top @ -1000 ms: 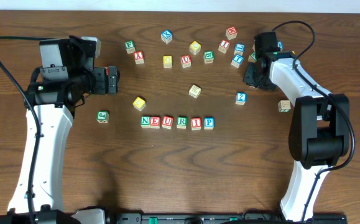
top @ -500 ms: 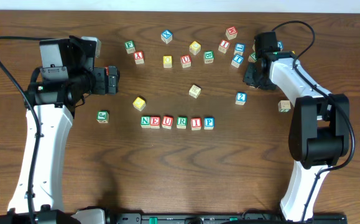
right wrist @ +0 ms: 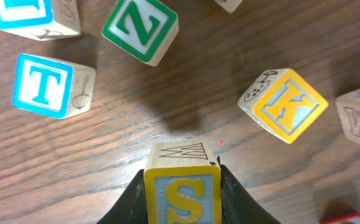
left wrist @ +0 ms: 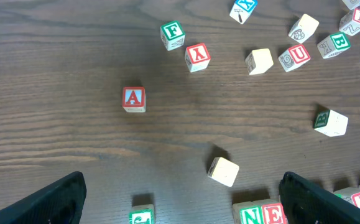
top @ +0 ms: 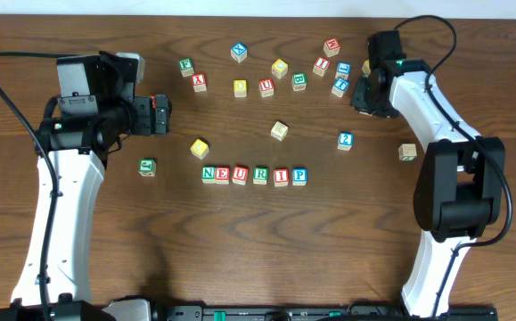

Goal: Spell out NEURIPS
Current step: 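Lower the right gripper around the yellow S block and close it, then lift the yellow S block and carry it toward the P block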

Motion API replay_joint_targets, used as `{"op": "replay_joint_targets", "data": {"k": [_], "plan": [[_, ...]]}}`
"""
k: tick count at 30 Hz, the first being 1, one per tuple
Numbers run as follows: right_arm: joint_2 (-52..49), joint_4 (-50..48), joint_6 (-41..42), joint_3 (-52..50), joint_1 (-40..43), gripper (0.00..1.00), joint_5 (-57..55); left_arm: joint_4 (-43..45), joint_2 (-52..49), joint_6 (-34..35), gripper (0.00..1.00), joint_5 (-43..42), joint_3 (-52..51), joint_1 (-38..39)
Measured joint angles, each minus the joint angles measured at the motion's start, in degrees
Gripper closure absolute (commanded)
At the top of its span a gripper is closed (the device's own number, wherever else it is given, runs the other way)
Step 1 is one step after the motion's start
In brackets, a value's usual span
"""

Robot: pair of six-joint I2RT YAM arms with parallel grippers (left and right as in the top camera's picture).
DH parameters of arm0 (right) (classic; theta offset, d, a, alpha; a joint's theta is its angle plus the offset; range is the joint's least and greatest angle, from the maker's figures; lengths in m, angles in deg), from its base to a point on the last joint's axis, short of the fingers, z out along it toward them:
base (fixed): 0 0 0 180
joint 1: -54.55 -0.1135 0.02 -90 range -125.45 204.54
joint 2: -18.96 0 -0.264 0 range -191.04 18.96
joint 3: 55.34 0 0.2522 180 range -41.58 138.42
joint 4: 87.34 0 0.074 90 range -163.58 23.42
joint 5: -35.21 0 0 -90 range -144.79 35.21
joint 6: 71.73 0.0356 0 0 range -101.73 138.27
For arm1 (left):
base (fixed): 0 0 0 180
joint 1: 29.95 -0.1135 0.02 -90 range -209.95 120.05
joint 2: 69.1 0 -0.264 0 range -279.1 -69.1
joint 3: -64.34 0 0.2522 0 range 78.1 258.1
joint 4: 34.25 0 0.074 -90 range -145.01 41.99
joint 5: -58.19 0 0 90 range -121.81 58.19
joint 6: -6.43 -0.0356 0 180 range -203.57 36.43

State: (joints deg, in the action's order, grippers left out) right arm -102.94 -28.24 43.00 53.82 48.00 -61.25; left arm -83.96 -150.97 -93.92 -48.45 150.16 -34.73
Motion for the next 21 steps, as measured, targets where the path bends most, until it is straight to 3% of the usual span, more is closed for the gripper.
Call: {"op": "replay_joint_targets", "data": {"k": [21], "plan": [[0.02,11.19,-1.55,9.77,-9.38,0.89,-2.45,-0.02,0.0,0.0,0.02,0.02,0.0,0.0]]}}
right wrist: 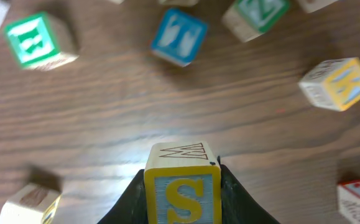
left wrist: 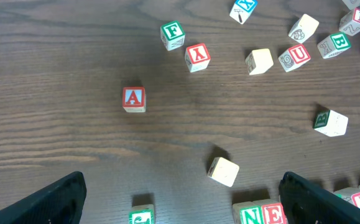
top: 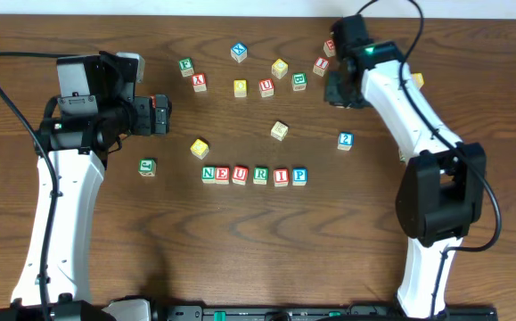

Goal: Spell out NEURIPS
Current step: 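Lift the yellow S block and carry it toward the P block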

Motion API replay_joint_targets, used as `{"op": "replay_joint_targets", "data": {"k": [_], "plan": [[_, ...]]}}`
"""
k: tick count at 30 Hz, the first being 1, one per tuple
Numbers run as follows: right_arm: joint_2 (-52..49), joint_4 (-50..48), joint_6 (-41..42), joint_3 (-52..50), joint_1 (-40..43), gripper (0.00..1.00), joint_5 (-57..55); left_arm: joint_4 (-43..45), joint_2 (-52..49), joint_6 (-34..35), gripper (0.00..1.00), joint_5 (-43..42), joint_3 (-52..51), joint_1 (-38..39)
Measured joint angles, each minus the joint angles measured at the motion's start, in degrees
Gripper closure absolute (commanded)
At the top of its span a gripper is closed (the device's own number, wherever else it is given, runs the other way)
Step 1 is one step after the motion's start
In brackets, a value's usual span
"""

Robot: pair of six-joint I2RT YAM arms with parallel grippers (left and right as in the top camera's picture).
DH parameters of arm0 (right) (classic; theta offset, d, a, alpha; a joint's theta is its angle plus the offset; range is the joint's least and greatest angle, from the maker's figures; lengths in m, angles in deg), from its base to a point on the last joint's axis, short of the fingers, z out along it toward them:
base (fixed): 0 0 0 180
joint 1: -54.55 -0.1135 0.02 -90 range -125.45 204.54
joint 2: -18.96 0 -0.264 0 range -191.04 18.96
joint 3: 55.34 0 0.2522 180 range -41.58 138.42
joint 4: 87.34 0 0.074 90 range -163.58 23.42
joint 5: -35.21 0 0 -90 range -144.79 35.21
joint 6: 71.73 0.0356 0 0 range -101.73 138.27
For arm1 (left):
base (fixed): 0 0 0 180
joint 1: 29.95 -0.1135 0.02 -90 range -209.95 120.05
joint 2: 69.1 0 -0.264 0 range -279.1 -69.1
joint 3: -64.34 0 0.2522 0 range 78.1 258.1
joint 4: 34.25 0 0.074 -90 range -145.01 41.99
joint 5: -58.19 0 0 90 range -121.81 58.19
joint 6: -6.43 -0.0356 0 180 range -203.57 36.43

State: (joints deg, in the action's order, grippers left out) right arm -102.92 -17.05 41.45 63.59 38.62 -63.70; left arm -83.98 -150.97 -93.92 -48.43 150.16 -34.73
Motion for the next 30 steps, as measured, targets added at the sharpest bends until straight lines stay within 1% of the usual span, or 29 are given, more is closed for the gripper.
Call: {"op": "replay_joint_targets", "data": {"k": [5,14,17,20,23,30], "plan": [[1.25,1.95,-0.02,0.0,-2.69,0.91,0.35,0.02,0.0,0.0,0.02,0.0,0.0,0.0],[7.65,4.0,-0.02,0.0,-6.21,0.95,0.35,0.02,0.0,0.0,0.02,-0.02,0.0,-0.02],[8.26,4.61,0.0,0.0,-6.95,0.95,0.31,0.02,0.0,0.0,0.03,-0.02,0.0,0.0],[8.28,4.39,0.0,-0.7,-7.78,0.92,0.07,0.0,0.0,0.0,0.03,-0.02,0.0,0.0],[8.63,2.36,0.0,-3.52,-9.05,0.91,-0.24,0.0,0.0,0.0,0.02,-0.02,0.0,-0.02],[13.77,-4.96,0.74,-16.83,-12.28,0.89,-0.5,0.02,0.0,0.0,0.02,0.0,0.0,-0.02]]}}
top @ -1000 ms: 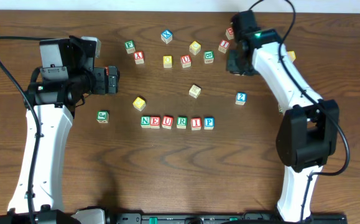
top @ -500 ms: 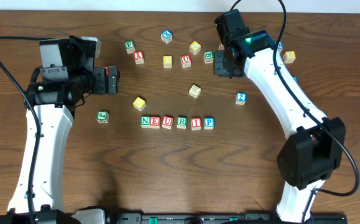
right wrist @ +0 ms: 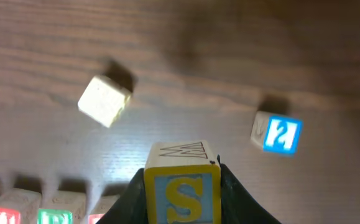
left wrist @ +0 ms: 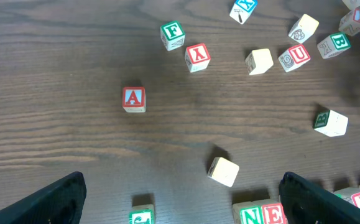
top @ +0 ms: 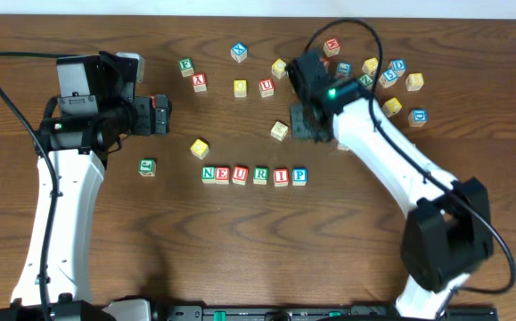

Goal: Spell out NEURIPS
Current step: 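Lift the yellow S block and carry it toward the P block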

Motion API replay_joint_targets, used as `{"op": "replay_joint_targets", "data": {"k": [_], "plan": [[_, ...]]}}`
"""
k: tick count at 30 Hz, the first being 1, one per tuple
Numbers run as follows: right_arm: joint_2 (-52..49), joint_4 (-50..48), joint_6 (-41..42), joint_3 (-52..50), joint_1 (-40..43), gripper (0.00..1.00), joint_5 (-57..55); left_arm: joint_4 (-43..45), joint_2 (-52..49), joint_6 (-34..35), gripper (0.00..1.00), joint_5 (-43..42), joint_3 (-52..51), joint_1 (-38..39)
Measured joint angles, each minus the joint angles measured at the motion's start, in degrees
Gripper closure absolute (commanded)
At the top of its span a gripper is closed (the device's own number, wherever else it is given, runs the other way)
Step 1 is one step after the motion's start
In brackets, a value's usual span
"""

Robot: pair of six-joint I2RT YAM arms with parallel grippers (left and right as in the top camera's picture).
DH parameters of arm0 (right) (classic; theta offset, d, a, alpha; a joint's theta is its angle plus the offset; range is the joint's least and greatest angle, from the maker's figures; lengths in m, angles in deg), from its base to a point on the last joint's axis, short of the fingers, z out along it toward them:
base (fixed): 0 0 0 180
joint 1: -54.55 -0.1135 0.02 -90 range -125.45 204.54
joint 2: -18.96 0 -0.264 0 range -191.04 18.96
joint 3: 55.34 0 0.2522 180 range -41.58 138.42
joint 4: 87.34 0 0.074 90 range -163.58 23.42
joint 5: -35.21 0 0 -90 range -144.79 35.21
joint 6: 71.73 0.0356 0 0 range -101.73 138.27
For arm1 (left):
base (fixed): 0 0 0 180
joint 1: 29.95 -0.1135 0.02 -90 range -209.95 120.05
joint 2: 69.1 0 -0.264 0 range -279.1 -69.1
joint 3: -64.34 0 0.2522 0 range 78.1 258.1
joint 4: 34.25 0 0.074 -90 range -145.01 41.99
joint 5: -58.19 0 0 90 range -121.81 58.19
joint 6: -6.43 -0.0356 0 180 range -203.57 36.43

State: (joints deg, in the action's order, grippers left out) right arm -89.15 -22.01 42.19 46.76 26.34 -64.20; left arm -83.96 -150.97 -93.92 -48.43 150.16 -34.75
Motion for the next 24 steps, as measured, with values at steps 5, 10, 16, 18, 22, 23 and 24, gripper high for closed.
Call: {"op": "replay_joint_targets", "data": {"k": [5,10,16,18,22,23,24], "plan": [[7.21,-1.73,0.9,-6.62,-0.55,0.9,-0.02,-0.02,0.0,0.0,0.02,-0.02,0.0,0.02],[12.72,-2.78,2.73,-11.89,-0.59,0.92,-0.09,0.0,0.0,0.02,0.02,-0.02,0.0,0.0],[14.32,-4.79,5.64,-18.78,-2.01,0.92,-0.09,0.0,0.0,0.0,0.02,-0.02,0.0,0.02],[14.34,-5.64,6.71,-20.72,-2.99,0.92,-0.09,0.0,0.0,0.0,0.02,-0.02,0.0,0.0],[14.34,-7.21,8.76,-23.54,-5.05,0.92,-0.04,0.0,0.0,0.0,0.02,-0.02,0.0,0.02],[14.34,-7.61,9.27,-24.13,-5.53,0.92,-0.07,0.0,0.0,0.0,0.02,-0.02,0.0,0.02],[14.34,-7.78,9.77,-24.57,-5.84,0.93,-0.04,0.0,0.0,0.0,0.02,-0.02,0.0,0.0]]}}
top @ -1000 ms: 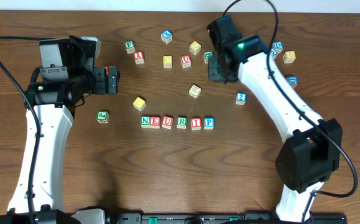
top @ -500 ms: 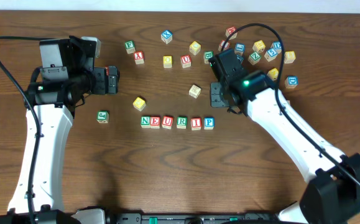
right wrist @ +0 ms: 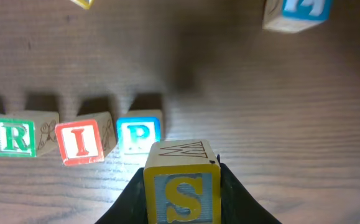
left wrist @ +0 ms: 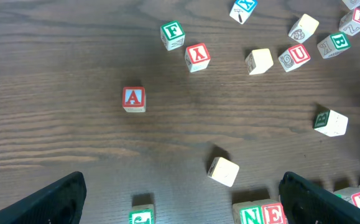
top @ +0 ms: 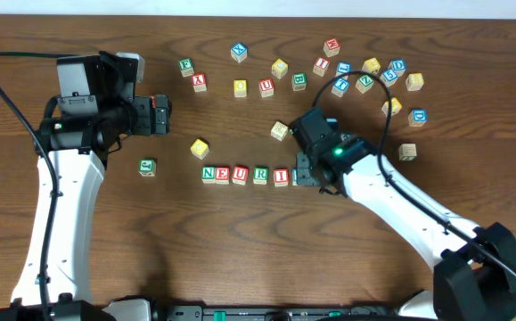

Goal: Spell out NEURIPS
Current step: 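Lift the yellow S block and carry it toward the P block, then lower the yellow S block to the right of the blue P block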

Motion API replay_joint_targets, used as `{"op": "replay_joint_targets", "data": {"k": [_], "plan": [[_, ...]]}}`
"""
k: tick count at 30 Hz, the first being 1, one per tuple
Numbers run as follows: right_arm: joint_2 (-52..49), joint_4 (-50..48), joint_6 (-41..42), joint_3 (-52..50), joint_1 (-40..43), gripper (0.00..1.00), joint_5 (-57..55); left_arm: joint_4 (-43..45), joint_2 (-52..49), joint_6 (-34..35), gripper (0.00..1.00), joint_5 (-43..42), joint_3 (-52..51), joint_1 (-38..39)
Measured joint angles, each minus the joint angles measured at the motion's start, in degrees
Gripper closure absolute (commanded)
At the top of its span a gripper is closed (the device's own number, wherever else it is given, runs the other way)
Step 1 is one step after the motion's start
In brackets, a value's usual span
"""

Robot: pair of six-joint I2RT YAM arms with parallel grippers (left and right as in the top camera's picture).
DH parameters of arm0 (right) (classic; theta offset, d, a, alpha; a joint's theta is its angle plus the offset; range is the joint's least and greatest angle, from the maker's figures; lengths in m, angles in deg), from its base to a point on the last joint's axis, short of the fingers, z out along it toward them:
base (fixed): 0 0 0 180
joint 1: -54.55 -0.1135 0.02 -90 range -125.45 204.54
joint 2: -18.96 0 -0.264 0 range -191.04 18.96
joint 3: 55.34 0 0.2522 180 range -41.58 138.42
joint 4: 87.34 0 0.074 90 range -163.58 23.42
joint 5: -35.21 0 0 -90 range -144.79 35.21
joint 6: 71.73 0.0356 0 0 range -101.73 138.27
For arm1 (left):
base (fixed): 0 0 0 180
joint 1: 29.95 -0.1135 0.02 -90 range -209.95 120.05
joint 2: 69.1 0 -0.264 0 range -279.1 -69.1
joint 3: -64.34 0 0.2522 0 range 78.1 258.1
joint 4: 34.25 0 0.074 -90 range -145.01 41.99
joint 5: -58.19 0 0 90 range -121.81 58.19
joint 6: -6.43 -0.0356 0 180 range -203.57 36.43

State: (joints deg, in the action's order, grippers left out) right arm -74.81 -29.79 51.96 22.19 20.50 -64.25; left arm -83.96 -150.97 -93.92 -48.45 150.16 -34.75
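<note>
In the overhead view the row N E U R I (top: 242, 175) lies mid-table. My right gripper (top: 307, 171) sits at the row's right end and covers the P there. In the right wrist view the gripper (right wrist: 183, 202) is shut on the yellow-edged blue S block (right wrist: 181, 186). That block hangs just in front and to the right of the blue P (right wrist: 139, 134), with the red I (right wrist: 80, 140) and green R (right wrist: 15, 138) to the left. My left gripper (top: 159, 116) is open at the left with nothing between its fingers.
Loose blocks are scattered along the back, from the green F (top: 186, 66) to a cluster at the back right (top: 369, 76). A yellow block (top: 200, 148), a green one (top: 147, 167) and a pale one (top: 280, 131) lie near the row. A red A (left wrist: 133, 99) shows in the left wrist view.
My right gripper, still shut on the S block, has moved from beside the pale loose block above the row down to the row's right end, next to the P. The left arm has not moved.
My right gripper held the S block over the back-right cluster. Then it was further left along the back, then mid-table above the row, and now at the row's right end by the P. The left gripper stayed open and still.
</note>
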Motion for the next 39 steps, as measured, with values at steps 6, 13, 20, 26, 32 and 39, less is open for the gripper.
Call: {"op": "replay_joint_targets", "data": {"k": [6,13,20,26,32,39], "plan": [[0.0,-1.49,2.21,-2.64,-0.42,0.93,-0.04,0.0,0.0,0.0,0.02,0.0,0.0,0.0],[0.0,-2.32,3.45,-5.03,-0.42,0.93,-0.04,0.0,0.0,0.0,0.03,0.0,0.0,0.0],[0.0,-2.97,3.67,-5.05,-0.42,0.93,-0.28,0.0,0.0,0.0,0.02,0.0,0.0,0.02],[0.0,-3.48,3.89,-5.05,-0.42,0.93,-0.9,0.0,0.0,0.0,0.03,0.02,0.0,0.02],[0.0,-4.68,4.26,-5.05,-0.42,0.92,-1.07,0.0,0.0,0.0,0.02,0.0,0.0,0.02],[0.0,-5.33,4.26,-5.07,-0.42,0.93,-1.09,0.0,0.0,0.0,0.03,0.0,0.0,0.0]]}}
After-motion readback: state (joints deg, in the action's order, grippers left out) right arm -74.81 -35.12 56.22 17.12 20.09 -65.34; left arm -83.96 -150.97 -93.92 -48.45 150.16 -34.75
